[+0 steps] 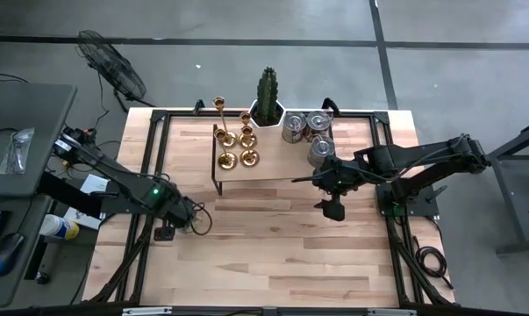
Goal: Pick & Place candle stick holders
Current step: Put the silver scented candle can on the shelf
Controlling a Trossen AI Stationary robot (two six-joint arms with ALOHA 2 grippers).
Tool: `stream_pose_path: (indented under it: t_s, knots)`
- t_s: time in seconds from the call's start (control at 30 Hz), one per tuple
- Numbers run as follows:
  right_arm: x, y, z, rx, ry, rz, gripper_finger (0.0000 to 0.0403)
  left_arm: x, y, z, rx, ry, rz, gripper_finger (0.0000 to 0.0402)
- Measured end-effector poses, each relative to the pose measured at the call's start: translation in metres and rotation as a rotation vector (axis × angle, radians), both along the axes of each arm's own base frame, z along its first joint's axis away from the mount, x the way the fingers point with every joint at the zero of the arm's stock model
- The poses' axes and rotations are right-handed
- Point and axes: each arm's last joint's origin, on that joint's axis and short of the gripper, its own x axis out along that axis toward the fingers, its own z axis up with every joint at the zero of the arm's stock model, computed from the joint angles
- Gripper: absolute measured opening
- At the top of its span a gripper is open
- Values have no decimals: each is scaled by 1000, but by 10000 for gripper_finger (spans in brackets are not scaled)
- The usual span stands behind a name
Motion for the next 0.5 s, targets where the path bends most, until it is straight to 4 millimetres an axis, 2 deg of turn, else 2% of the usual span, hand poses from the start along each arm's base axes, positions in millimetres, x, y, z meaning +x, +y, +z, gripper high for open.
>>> stream_pose_path:
  t_s: [0.2,0.5]
  knots:
    - [0,0,0,-2,0,-1,332,1,-2,-11,-57,-17,-24,397]
    - [0,0,0,-2,-1,-2,332,2,0,-13,0,-60,-111,397]
